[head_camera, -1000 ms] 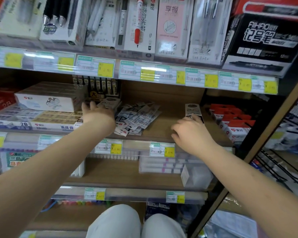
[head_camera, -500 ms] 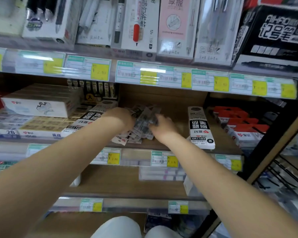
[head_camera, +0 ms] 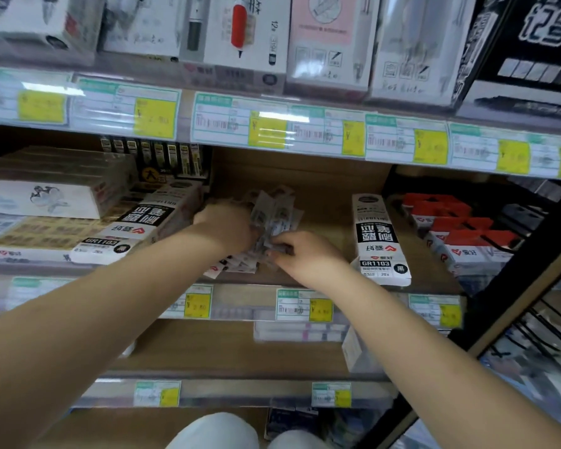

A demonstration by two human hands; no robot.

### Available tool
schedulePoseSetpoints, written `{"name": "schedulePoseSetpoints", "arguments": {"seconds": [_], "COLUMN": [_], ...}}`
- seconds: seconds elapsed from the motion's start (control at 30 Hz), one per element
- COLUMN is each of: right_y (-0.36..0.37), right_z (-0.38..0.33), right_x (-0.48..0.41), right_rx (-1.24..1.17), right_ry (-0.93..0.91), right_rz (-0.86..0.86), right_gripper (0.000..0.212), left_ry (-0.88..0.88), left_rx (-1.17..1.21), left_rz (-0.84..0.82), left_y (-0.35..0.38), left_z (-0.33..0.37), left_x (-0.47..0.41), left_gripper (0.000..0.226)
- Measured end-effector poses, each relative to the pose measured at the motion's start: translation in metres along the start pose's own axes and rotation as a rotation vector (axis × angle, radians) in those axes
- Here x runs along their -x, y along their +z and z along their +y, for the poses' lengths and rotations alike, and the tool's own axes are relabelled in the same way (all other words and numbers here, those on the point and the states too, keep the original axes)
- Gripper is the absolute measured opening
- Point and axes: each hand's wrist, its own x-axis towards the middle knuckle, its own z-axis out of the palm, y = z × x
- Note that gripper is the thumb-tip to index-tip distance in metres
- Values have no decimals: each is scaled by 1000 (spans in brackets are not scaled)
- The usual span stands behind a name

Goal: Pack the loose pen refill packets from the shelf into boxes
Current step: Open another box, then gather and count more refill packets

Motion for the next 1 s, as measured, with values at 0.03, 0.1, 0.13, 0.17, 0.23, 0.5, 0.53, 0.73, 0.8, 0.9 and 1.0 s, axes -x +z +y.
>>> {"name": "schedulePoseSetpoints", "arguments": {"seconds": [0.03, 0.1, 0.13, 0.17, 0.23, 0.5, 0.53, 0.73, 0.8, 0.9, 1.0], "right_y": [-1, -1, 0, 1, 2, -2, -3, -6, -6, -6, -9], "right_z": [1, 1, 0, 0, -1, -5, -6, -22, -25, -21, -15], "right_x": [1, 1, 1, 1, 1, 4, 3, -6, -6, -6, -7], "right_rx": [-35, -61, -49, -31, -1, -16, -35, -101, -120, -284, -476], "right_ry": [8, 10, 10, 10, 14, 44, 58, 112, 112, 119, 141], "right_rz": [8, 26, 35, 44, 52, 59, 56, -83, -101, -96, -69], "right_gripper": [36, 33, 33, 32, 33, 40, 42, 37, 38, 50, 60], "left_ry": [-20, -63, -72, -65, -12, -263, -279, -176, -146, -83, -78], "left_rx": [-10, -48, -87, -123, -127, -69, -25, 119, 225, 244, 217], "left_rz": [-4, -19, -31, -45, -48, -65, -81, -27, -16, -15, -20], "left_y": [-2, -3, -4, -4, -5, -15, -13, -6, -7, -6, -5], "left_z": [2, 8, 12, 15, 18, 13, 11, 15, 17, 18, 22], "left_x": [5, 16, 21, 27, 35, 28, 25, 19, 19, 16, 14], "left_gripper": [45, 42, 42, 43, 40, 90, 90, 63, 50, 40, 50]}}
